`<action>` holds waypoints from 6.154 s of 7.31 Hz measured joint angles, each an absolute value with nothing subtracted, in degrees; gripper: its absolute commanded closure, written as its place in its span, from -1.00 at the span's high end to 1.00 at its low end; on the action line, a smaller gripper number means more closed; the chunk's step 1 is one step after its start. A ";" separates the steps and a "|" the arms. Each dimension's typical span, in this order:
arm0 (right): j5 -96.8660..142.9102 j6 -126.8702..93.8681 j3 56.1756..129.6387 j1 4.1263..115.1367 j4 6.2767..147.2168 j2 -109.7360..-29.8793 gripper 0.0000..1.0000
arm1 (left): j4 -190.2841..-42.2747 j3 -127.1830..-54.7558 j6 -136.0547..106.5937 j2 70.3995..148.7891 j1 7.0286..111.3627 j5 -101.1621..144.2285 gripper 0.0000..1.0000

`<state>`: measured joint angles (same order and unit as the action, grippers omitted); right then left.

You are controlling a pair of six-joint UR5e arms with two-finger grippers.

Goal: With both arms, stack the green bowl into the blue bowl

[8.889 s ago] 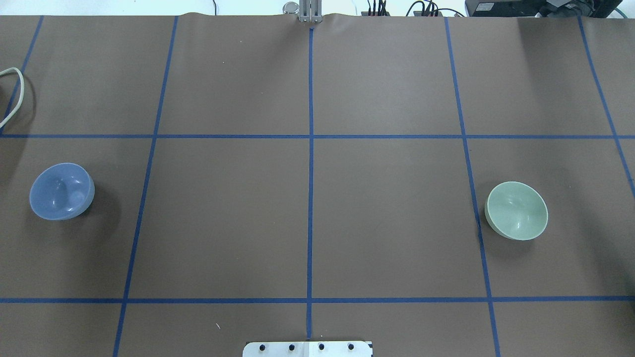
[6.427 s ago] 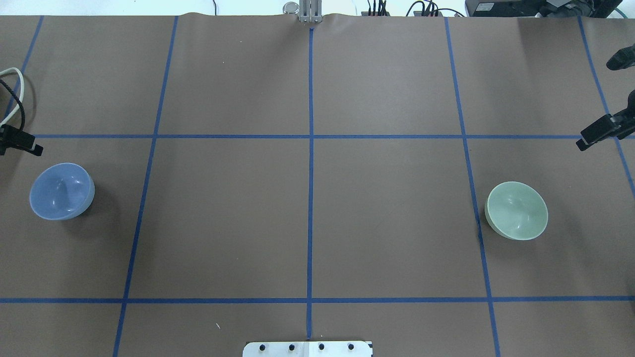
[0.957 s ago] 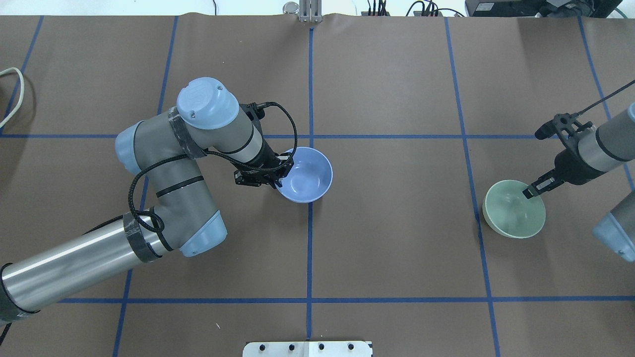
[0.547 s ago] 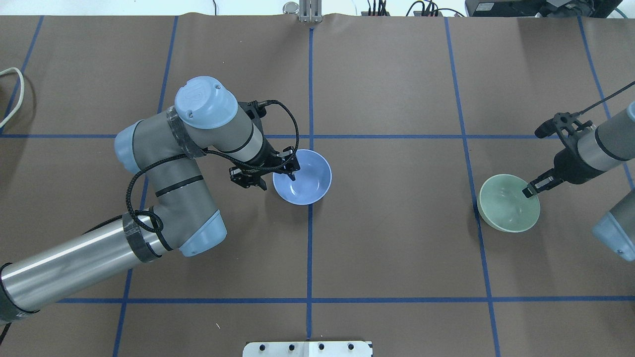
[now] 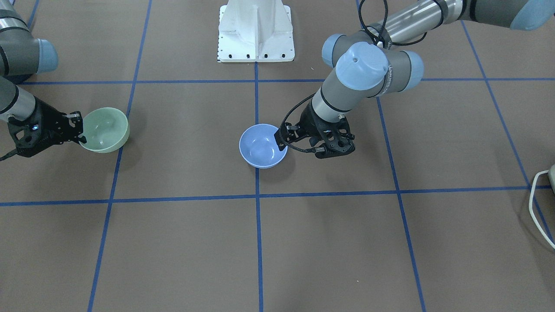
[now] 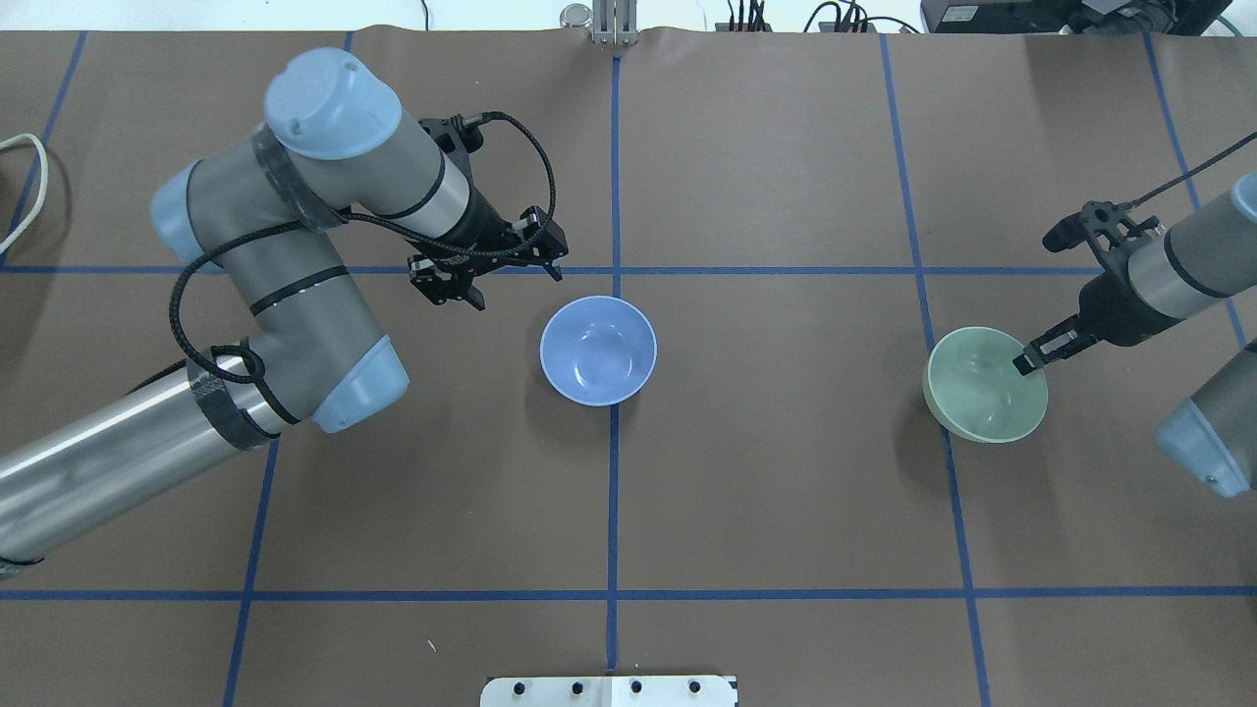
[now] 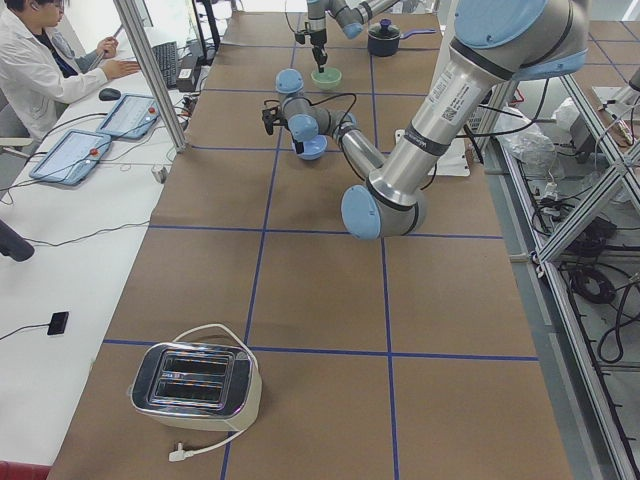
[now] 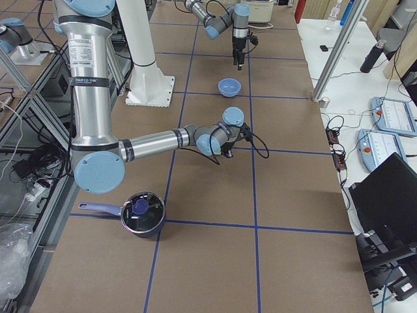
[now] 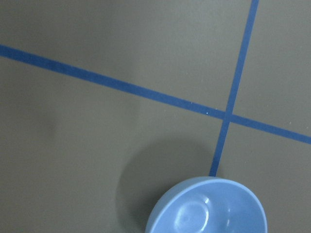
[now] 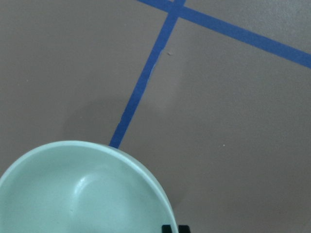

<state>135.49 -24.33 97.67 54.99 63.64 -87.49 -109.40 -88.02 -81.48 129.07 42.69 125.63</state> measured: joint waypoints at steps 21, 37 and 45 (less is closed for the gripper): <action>115.00 -63.22 90.27 34.19 77.08 -49.91 -0.76 | -103.71 -87.72 -29.81 110.74 64.52 130.55 0.95; 113.51 -63.28 89.71 35.15 76.86 -49.39 0.99 | -103.80 -87.98 -30.45 110.74 64.41 130.61 0.95; 129.13 -61.05 90.42 54.52 48.57 -68.04 1.00 | -102.73 -87.51 -27.54 110.86 67.59 130.99 0.95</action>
